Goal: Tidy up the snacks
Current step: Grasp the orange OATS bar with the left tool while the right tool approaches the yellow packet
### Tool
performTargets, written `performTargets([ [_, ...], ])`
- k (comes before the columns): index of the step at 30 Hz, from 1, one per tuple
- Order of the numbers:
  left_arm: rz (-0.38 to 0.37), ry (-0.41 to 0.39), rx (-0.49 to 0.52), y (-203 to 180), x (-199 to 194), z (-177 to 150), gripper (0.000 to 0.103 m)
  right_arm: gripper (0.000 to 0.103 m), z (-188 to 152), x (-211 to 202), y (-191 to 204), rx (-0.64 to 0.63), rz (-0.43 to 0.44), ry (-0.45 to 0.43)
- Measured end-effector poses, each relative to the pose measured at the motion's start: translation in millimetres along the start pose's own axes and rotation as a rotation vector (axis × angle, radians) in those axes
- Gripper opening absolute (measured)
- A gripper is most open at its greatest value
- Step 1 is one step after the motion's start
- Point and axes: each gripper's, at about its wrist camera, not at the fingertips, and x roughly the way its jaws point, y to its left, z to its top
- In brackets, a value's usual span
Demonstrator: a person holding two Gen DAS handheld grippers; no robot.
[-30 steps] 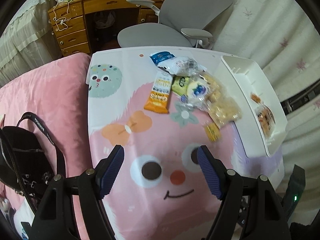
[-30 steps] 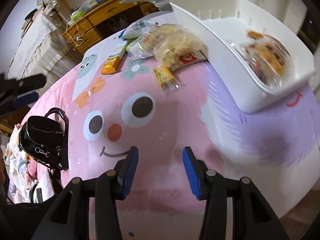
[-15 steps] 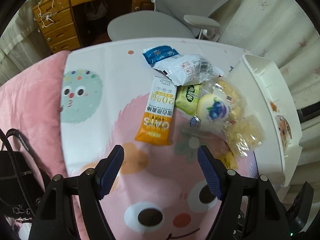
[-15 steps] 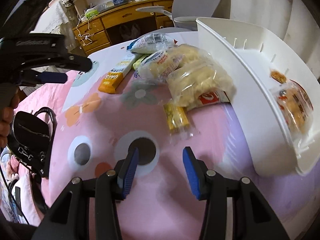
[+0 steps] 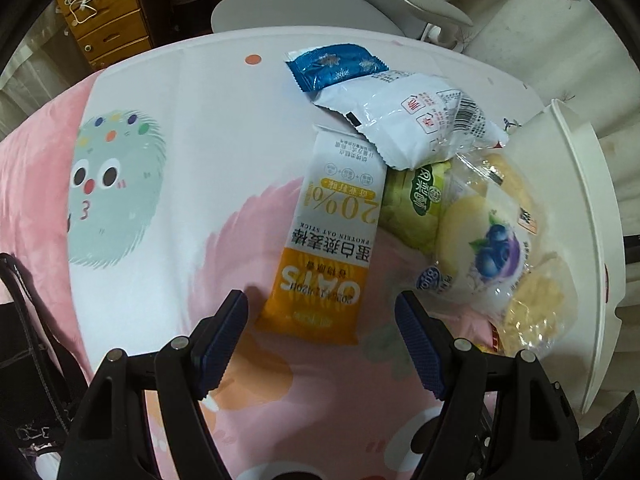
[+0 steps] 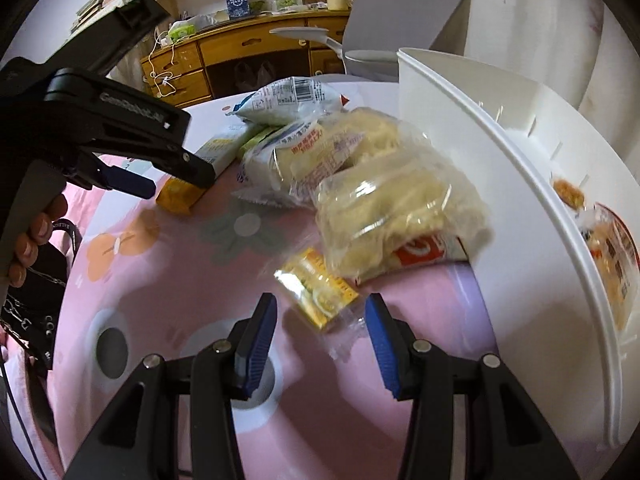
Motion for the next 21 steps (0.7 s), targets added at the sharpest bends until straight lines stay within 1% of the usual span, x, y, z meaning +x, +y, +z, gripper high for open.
performTargets([
  [6, 0.029, -0.043, 0.016, -9.7, 6.1, 6.8, 0.075, 0.046, -0.5, 2.0, 4.5, -0.057, -0.007, -0.022],
  [8, 0.034, -0.061, 0.017, -13.1, 7.6, 10.2, 0.072, 0.047, -0.4, 2.9, 6.6, -0.073, -0.019, -0.027],
  [9, 0.039, -0.069, 0.018, -14.0, 6.9, 12.1, 0.068, 0.049, -1.4, 2.8, 6.8, -0.078, -0.022, -0.030],
  [10, 0.043, -0.086, 0.021, -16.9, 7.8, 13.5, 0.062, 0.050, -1.5, 3.7, 7.4, -0.085, -0.030, -0.030],
  [12, 0.056, -0.105, 0.030, -19.1, 8.0, 14.5, 0.055, 0.056, -1.3, 5.3, 7.2, -0.085, -0.040, -0.027],
  [15, 0.070, -0.123, 0.038, -20.0, 5.8, 15.7, 0.045, 0.060, -1.7, 8.0, 5.5, -0.072, -0.038, -0.027],
  [18, 0.068, -0.138, 0.035, -19.6, 4.8, 16.0, 0.041, 0.060, -1.3, 9.3, 5.4, -0.070, -0.032, -0.033],
  [21, 0.061, -0.148, 0.031, -12.8, -0.4, 10.5, 0.040, 0.060, -0.3, 11.3, 5.9, -0.072, -0.014, -0.032],
])
